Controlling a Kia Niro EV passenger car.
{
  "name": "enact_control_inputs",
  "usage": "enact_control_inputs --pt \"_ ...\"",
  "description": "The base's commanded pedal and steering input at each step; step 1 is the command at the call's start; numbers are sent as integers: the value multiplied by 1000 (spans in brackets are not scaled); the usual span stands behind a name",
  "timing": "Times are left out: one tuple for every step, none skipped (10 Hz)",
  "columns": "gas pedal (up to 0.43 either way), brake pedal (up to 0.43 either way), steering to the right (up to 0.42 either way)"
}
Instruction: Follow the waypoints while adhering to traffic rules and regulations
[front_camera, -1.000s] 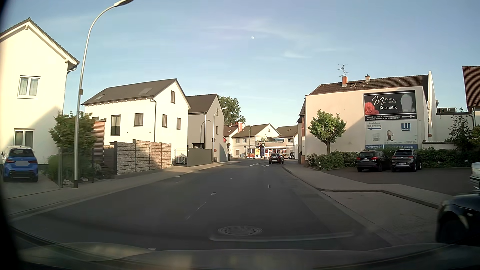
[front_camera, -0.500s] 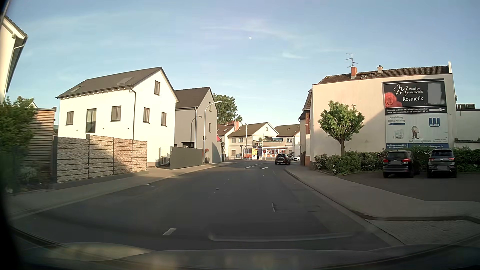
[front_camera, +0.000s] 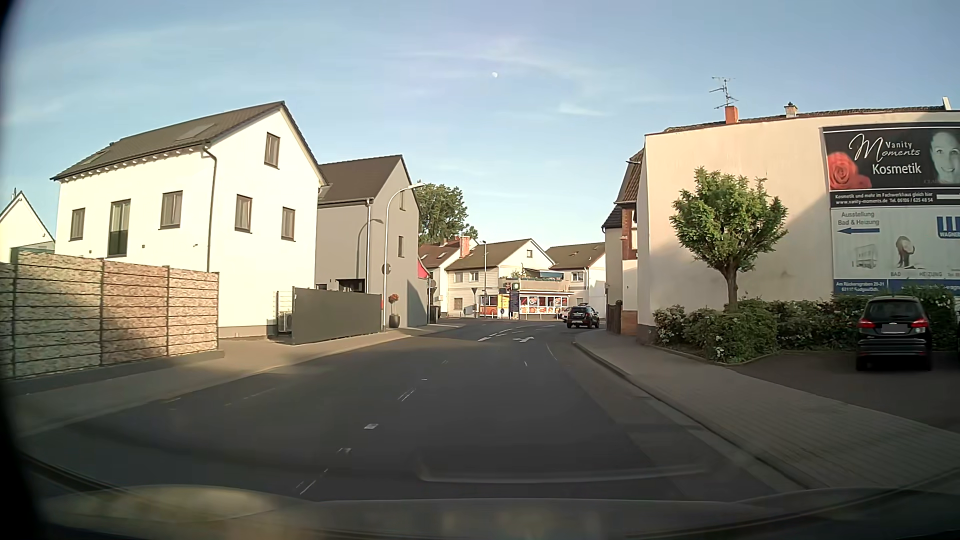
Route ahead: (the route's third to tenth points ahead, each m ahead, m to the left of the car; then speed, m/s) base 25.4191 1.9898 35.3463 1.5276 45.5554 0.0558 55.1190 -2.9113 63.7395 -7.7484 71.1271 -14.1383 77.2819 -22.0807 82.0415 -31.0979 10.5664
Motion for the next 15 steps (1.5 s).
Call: enact_control_inputs --pt "0 30 9" --pt "0 30 9" --pt "0 30 10" --pt "0 30 10" --pt "0 30 10" --pt "0 30 10" --pt "0 30 11" --pt "0 30 11" --pt "0 30 11" --pt "0 30 11" --pt "0 30 12" --pt "0 30 11" --pt "0 30 11" --pt "0 30 11" --pt "0 30 10"
